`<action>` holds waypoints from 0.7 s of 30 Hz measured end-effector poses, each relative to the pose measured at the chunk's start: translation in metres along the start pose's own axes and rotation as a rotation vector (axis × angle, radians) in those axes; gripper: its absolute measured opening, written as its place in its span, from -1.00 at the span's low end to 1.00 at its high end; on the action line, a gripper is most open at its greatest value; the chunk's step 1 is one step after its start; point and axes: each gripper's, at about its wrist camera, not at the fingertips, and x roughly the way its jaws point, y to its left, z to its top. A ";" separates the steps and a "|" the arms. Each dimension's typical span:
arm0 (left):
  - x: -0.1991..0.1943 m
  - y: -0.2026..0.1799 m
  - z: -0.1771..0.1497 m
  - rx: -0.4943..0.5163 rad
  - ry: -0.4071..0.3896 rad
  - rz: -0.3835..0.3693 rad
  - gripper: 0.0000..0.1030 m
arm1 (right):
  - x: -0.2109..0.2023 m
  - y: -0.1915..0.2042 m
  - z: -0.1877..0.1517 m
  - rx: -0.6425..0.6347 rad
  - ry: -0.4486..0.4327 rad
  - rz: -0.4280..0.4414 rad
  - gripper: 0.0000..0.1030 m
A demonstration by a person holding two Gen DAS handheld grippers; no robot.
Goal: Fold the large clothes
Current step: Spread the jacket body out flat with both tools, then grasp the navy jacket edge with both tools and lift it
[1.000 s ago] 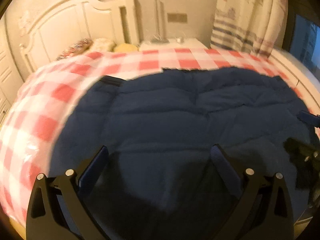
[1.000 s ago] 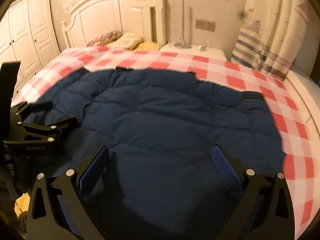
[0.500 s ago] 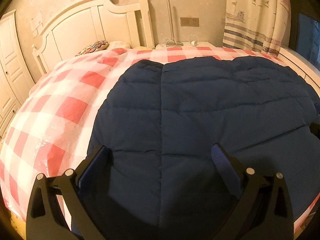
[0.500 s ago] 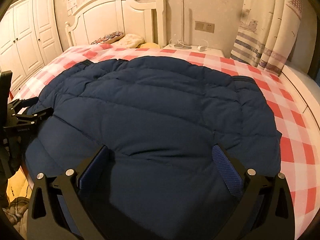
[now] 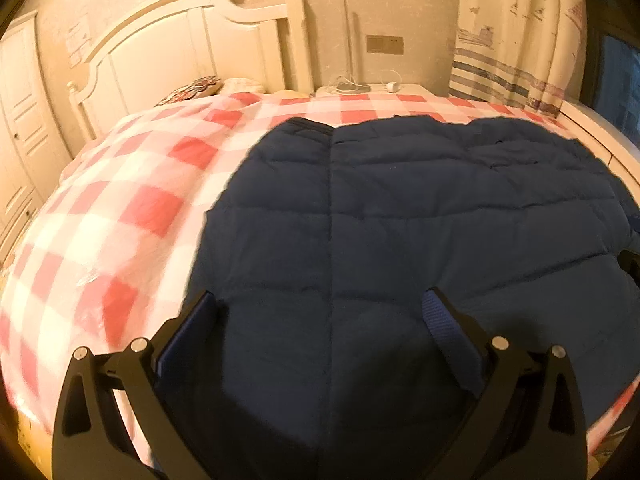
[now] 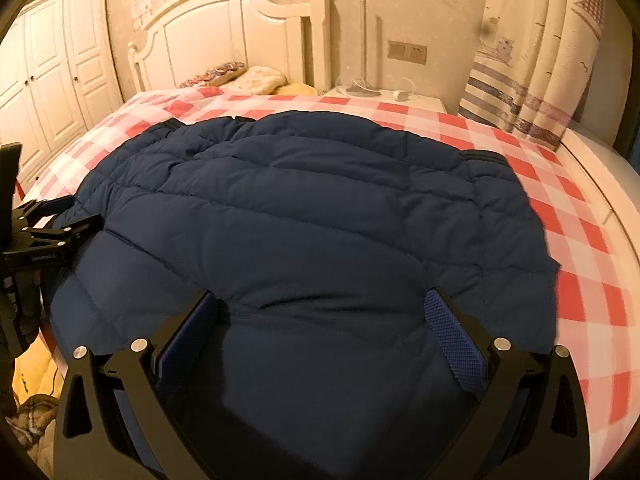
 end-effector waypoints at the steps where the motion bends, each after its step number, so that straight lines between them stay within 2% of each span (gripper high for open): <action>1: -0.008 0.003 -0.003 -0.004 -0.015 -0.004 0.96 | -0.007 -0.001 0.000 0.004 -0.003 -0.018 0.90; 3: -0.020 0.009 -0.010 0.009 -0.035 0.024 0.96 | -0.025 -0.006 -0.003 0.019 -0.049 -0.042 0.90; 5: -0.021 0.016 -0.018 0.011 -0.019 0.036 0.96 | -0.038 -0.019 -0.009 0.057 -0.074 -0.046 0.90; 8: -0.015 0.025 -0.027 -0.024 0.001 -0.016 0.96 | -0.035 -0.045 -0.029 0.114 -0.029 -0.074 0.91; 10: -0.010 0.027 -0.027 -0.043 0.014 -0.031 0.96 | -0.030 -0.060 -0.045 0.178 -0.034 -0.005 0.91; 12: -0.006 0.024 -0.024 -0.029 0.013 -0.020 0.96 | -0.027 -0.063 -0.052 0.194 -0.052 0.028 0.91; 18: -0.004 0.023 -0.024 -0.028 0.005 -0.028 0.96 | -0.020 -0.062 -0.049 0.190 -0.035 0.035 0.91; 21: -0.010 0.021 -0.014 -0.015 0.036 0.005 0.96 | -0.024 -0.062 -0.047 0.195 -0.008 0.024 0.91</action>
